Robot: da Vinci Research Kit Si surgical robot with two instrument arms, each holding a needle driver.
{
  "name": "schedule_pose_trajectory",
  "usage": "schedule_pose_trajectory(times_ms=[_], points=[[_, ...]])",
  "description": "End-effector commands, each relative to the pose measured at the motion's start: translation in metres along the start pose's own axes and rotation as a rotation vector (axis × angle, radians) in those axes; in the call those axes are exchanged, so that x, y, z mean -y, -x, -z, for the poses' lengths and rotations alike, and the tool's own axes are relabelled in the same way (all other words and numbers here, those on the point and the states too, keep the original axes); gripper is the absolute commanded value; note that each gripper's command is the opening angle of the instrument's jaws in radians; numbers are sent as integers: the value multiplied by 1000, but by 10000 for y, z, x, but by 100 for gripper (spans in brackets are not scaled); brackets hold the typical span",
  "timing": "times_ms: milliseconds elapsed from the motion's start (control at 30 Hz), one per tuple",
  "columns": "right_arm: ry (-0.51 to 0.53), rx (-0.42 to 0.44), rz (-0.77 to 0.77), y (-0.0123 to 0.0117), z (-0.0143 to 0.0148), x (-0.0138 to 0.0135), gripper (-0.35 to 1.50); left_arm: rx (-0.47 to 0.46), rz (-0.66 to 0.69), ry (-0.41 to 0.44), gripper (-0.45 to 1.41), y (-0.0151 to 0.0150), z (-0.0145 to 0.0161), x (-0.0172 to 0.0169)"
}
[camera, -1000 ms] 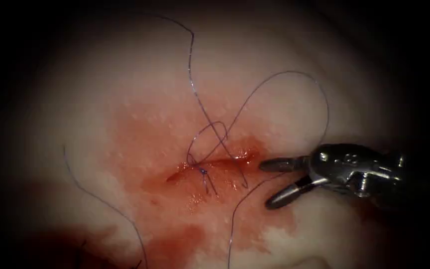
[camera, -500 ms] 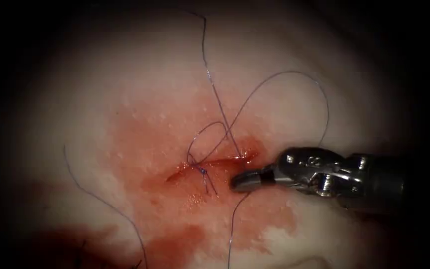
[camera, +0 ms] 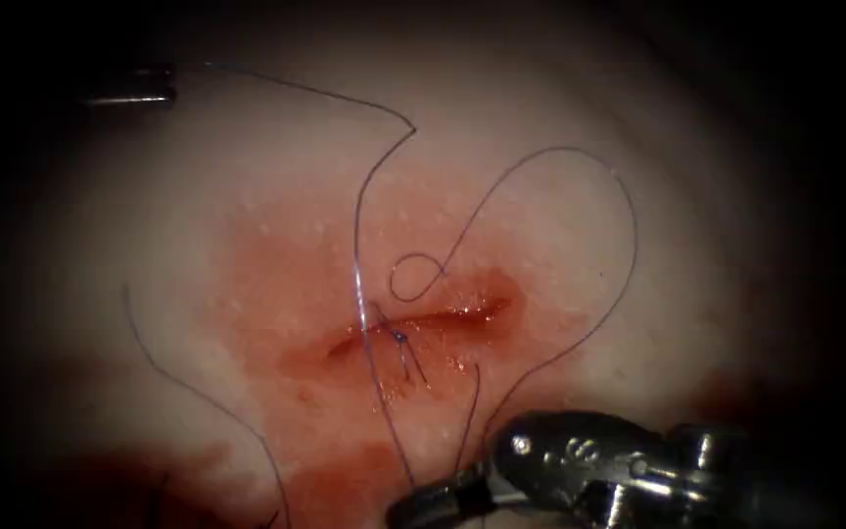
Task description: Wound Closure
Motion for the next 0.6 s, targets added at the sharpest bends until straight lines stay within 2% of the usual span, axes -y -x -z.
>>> schedule_pose_trajectory(times_ms=[33, 200, 367, 400, 467, 500, 533, 600], points=[[-30, 2, 9, -11, -17, 11, -35, 0, -2, 2, -45, 3, -7, 4], [-115, -19, 23, -21, -25, 32, -35, 0, 2, 3, -45, 5, -7, 6], [-151, -78, 20, -31, -17, 33, -35, -1, 1, 4, -45, 7, -7, 7], [-126, -98, 40, -32, -12, 30, -1, -1, 1, 5, -45, 7, -7, 7], [-47, -146, 88, -33, 3, 22, 94, -1, 0, 6, -45, 8, -6, 8], [-8, -159, 114, -33, 11, 18, 116, -1, 0, 7, -45, 8, -6, 9], [22, -170, 124, -31, 21, 14, 128, -2, -1, 8, -45, 9, -5, 10], [85, -166, 141, -25, 45, 8, 138, -2, -2, 11, -45, 10, -3, 12]])
